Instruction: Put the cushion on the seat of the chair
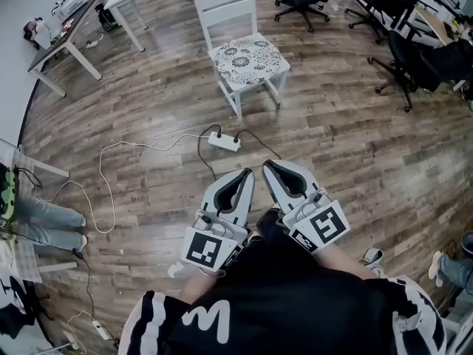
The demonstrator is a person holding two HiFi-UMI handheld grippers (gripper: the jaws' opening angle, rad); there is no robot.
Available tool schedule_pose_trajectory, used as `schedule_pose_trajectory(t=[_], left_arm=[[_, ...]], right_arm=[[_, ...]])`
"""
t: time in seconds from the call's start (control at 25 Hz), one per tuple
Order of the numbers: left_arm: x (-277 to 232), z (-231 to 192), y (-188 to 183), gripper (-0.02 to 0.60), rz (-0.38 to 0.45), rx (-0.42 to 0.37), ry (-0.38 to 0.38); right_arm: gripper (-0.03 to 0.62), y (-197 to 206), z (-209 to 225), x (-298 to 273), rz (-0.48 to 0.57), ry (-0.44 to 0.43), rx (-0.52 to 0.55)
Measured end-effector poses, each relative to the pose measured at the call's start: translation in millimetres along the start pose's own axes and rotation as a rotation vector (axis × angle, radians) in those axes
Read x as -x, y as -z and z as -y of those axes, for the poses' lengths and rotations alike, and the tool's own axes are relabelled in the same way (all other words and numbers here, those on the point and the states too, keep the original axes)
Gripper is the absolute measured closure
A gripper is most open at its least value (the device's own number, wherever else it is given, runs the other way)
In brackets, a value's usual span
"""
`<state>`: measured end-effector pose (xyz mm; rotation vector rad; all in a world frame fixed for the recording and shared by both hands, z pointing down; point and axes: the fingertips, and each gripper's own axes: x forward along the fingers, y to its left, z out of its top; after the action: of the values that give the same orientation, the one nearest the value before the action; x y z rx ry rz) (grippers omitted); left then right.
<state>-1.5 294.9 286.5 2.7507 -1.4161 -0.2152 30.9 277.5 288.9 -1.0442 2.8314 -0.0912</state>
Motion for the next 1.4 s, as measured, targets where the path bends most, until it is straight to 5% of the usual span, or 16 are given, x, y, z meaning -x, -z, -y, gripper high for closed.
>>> schedule_pose_trajectory(t=[1.4], left_arm=[[11.1, 12.7, -17.5, 0.575, 0.035, -0.011, 0.009]], right_arm=[[0.566, -10.1, -14.7, 13.9, -0.006, -0.012, 0.051]])
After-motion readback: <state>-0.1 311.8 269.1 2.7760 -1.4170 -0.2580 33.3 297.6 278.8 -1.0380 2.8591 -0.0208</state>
